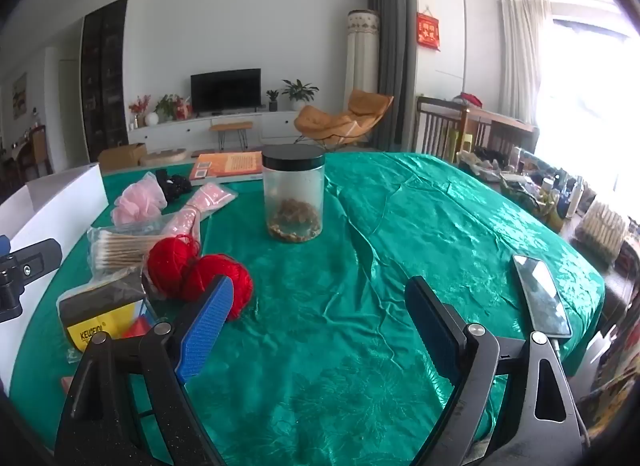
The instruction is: Organize soft objects
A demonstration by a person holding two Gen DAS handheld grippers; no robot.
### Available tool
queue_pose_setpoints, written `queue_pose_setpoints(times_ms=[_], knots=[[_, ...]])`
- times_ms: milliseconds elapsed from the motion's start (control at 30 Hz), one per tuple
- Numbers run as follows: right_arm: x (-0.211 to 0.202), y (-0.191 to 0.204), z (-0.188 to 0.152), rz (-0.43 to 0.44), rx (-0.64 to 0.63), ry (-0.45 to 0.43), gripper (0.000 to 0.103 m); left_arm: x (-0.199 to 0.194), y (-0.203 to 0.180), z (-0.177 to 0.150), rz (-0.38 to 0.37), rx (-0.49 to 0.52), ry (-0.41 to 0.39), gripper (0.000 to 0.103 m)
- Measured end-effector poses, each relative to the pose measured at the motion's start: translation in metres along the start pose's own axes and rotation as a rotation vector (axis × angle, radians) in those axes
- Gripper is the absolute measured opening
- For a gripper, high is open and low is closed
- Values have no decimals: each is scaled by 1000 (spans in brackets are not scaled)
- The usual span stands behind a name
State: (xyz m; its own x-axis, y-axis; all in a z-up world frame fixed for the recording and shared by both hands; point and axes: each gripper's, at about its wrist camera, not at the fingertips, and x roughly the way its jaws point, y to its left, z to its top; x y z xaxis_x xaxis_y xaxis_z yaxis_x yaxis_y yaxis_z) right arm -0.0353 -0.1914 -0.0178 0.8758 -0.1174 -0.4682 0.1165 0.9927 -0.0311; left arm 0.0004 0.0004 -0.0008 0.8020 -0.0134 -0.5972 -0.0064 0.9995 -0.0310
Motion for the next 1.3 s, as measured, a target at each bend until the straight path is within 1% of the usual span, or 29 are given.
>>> queue_pose_setpoints(times_ms=[167, 200, 300, 367, 1300], knots=[[1, 0, 0, -4, -10, 1, 90, 1, 11, -5, -14, 1, 10, 103], [1, 0, 0, -4, -8, 1, 90, -1, 4, -5, 7, 31, 8, 103], [1, 1, 0, -7, -14, -1, 90, 0, 0, -2, 15, 42, 23, 103], [1, 1, 0, -5, -13, -1, 90, 1, -2, -9, 23, 53, 19, 103], [2, -1, -1, 1, -4, 2, 90, 3, -6, -13, 22, 55, 35, 103]])
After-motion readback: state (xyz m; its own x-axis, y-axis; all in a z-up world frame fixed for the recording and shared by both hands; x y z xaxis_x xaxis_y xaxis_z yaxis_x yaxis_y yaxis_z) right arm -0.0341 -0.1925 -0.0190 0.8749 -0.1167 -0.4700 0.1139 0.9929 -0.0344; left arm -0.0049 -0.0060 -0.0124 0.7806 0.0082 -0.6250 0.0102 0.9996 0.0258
